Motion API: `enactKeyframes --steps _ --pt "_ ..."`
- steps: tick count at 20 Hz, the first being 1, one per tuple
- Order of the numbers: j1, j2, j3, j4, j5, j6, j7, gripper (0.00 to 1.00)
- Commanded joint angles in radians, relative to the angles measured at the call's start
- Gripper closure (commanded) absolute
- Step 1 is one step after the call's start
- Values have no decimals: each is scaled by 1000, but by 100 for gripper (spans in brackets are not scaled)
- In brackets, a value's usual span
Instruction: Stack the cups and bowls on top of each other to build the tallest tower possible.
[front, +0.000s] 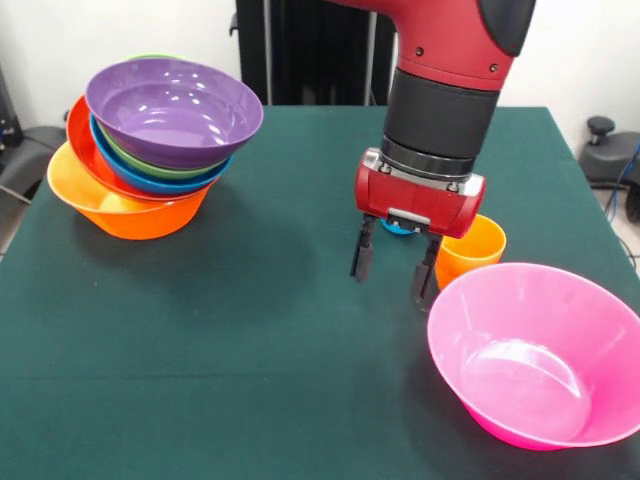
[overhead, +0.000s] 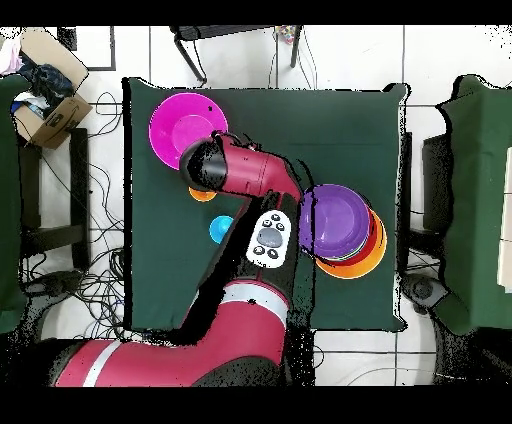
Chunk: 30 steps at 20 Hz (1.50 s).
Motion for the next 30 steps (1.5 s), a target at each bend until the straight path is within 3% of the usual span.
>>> enactKeyframes --steps 1,17,24,30 --pt "-21 -25 49 -31 -178 134 -142 0" --pt "-64 24 117 -216 -260 260 -119 0" --pt "-31 144 127 -388 -255 277 -76 0" --pt "-22 159 182 -443 -222 390 -113 0"
